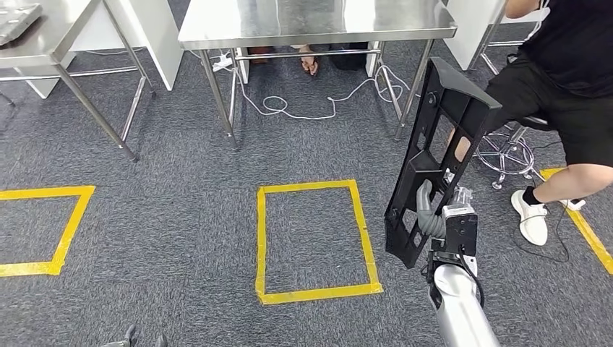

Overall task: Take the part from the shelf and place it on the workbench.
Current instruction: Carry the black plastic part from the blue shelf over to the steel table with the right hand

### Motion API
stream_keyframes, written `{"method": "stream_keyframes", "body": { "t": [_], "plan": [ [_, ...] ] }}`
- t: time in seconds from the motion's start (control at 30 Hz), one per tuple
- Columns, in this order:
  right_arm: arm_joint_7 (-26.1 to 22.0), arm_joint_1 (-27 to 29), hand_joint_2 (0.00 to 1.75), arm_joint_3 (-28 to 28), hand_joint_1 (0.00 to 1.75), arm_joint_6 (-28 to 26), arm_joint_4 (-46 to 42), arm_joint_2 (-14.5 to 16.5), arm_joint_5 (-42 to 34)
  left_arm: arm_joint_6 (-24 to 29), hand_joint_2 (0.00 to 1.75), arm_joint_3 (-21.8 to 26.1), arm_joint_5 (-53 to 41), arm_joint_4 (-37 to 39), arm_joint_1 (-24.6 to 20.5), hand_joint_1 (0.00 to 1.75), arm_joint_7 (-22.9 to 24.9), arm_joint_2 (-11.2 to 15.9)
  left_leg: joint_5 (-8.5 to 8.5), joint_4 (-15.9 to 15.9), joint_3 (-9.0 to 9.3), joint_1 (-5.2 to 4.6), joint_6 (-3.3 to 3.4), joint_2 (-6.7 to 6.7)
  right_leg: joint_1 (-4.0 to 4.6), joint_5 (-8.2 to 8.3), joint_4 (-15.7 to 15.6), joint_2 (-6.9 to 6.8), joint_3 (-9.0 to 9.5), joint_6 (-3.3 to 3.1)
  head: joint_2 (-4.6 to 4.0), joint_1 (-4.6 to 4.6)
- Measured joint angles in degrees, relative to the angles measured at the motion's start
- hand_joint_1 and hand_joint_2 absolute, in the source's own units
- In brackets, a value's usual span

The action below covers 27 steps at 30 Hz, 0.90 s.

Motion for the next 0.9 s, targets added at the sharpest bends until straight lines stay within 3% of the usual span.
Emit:
{"method": "stream_keyframes", "body": {
  "t": [0.07,0.1,0.17,0.23,0.27,0.33,0.4,0.43,0.47,0.53,0.6,0.67,0.73,0.8,0.9],
  "plan": [
    [0.19,0.41,1.75,0.03,1.75,0.48,-0.57,0.32,0.60,-0.20,1.75,-0.04,-0.24,-0.02,-0.16,0.00,-0.01,0.04,1.87,-6.91,3.81,-0.42,0.67,0.90,0.22,-0.38,-0.12,-0.49,0.25,0.36,0.00,0.05],
    [0.55,1.31,1.75,0.12,1.75,0.89,-1.92,0.84,1.35,-0.44,1.75,-0.22,-0.53,-0.06,-0.22,0.00,-0.02,0.07,1.93,-8.80,4.84,-0.68,1.01,1.11,0.35,-0.60,-0.29,-0.78,0.46,0.67,-0.01,0.07],
    [1.59,4.42,1.75,0.89,1.75,1.66,-6.32,2.61,3.39,-0.95,1.75,-0.86,-1.15,-0.13,-0.10,0.00,-0.03,0.20,1.33,-9.76,5.17,-0.88,1.63,0.54,0.58,-0.44,-0.03,-1.19,1.09,1.45,-0.01,0.14],
    [2.77,7.30,1.75,2.34,1.75,1.88,-10.70,4.47,4.97,-1.40,1.75,-1.57,-1.48,-0.12,-0.06,0.00,-0.02,0.33,1.26,-10.30,6.15,-0.72,2.44,-0.05,0.55,-0.92,1.54,-0.35,0.99,1.90,0.00,0.12],
    [3.19,8.20,1.75,2.92,1.75,1.86,-12.40,5.04,5.38,-1.63,1.75,-1.92,-1.59,-0.08,-0.26,0.00,-0.01,0.35,1.30,-10.41,6.75,-0.67,2.78,-0.32,0.44,-1.88,3.29,0.45,0.20,1.85,0.00,0.11],
    [3.72,9.51,1.75,3.38,1.75,1.79,-14.88,5.50,5.64,-1.99,1.75,-2.55,-1.69,0.02,-0.73,0.00,0.00,0.36,1.31,-10.48,7.34,-0.63,3.17,-0.98,0.22,-4.62,9.63,1.92,-3.17,1.58,-0.01,0.24],
    [4.01,10.60,1.75,3.39,1.75,1.71,-16.37,5.63,5.62,-2.15,1.75,-2.96,-1.70,0.26,-0.80,0.00,0.00,0.37,1.02,-10.45,7.66,-0.61,3.22,-1.74,0.08,-6.22,15.28,2.36,-7.08,1.92,0.00,0.46],
    [4.09,11.06,1.75,3.39,1.75,1.69,-16.89,5.70,5.62,-2.19,1.75,-3.08,-1.70,0.42,-0.76,0.00,0.00,0.37,0.79,-10.43,7.91,-0.60,3.13,-2.08,0.02,-5.80,15.63,2.41,-8.02,2.43,0.01,0.56],
    [4.14,11.40,1.75,3.39,1.75,1.69,-17.37,5.76,5.63,-2.32,1.75,-3.20,-1.71,0.59,-0.74,0.00,0.00,0.37,0.51,-10.40,8.26,-0.58,2.98,-2.39,-0.08,-4.40,13.79,2.44,-7.91,3.01,0.01,0.59],
    [4.15,11.70,1.75,3.39,1.75,1.69,-18.10,5.81,5.65,-2.67,1.75,-3.50,-1.75,0.80,-0.79,0.00,0.00,0.38,-0.21,-10.35,9.09,-0.59,2.47,-2.88,-0.44,-0.10,6.35,2.55,-5.63,4.21,0.01,0.67],
    [4.18,11.85,1.75,3.38,1.75,1.74,-18.53,5.93,5.76,-2.97,1.75,-3.88,-1.80,0.90,-0.92,0.00,0.00,0.44,-0.92,-10.24,9.52,-0.72,1.78,-3.19,-0.36,1.70,1.19,2.61,-3.75,3.54,0.00,0.68],
    [4.21,12.18,1.75,3.30,1.75,1.85,-18.91,6.05,5.96,-3.15,1.75,-4.13,-1.79,0.96,-1.06,0.00,0.01,0.54,-1.38,-9.90,9.65,-0.78,1.15,-3.32,-0.04,1.50,0.33,2.58,-3.12,1.68,-0.01,0.61],
    [4.16,12.36,1.75,3.20,1.75,1.96,-19.21,6.13,6.12,-3.22,1.75,-4.19,-1.62,0.99,-1.14,0.00,0.01,0.71,-1.66,-8.68,9.41,-0.60,0.71,-2.80,-0.16,1.79,0.21,2.61,-2.30,0.66,0.00,0.55],
    [4.10,12.32,1.75,3.16,1.75,2.04,-19.34,6.21,6.16,-3.19,1.75,-4.21,-1.39,0.99,-1.28,0.00,0.00,0.82,-2.62,-3.93,6.88,-0.40,0.21,-1.57,-0.21,1.39,0.12,2.59,-1.38,-0.16,-0.01,0.46],
    [4.09,12.39,1.75,3.15,1.75,2.09,-19.38,6.24,6.17,-3.14,1.75,-4.21,-1.27,1.00,-1.23,0.00,0.00,0.86,-6.11,5.69,0.06,-0.19,-0.40,-0.64,0.09,0.37,0.12,2.55,-0.34,-0.92,-0.01,0.38]
  ]
}}
